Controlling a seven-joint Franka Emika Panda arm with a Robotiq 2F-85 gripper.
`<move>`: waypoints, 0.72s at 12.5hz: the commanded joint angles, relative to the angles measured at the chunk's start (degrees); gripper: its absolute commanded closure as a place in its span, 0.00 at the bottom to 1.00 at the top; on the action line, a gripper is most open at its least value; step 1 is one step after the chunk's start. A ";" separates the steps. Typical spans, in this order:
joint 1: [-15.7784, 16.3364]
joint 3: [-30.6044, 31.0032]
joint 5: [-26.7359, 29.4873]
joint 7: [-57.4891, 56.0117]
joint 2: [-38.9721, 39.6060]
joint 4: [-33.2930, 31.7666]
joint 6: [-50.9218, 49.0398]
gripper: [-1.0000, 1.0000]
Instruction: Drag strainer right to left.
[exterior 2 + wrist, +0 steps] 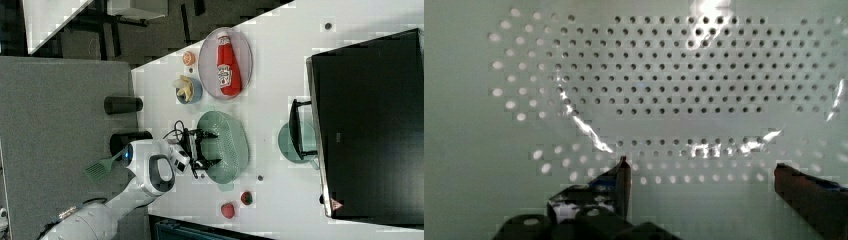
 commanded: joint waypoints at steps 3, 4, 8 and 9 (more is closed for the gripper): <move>5.17 0.05 0.74 7.95 2.72 5.17 -0.23 0.00; 5.98 0.09 1.42 7.97 3.44 6.51 -1.02 0.00; 9.39 0.35 4.86 8.00 5.79 12.65 -6.69 0.00; 10.30 0.35 5.25 7.99 6.38 14.03 -7.45 0.00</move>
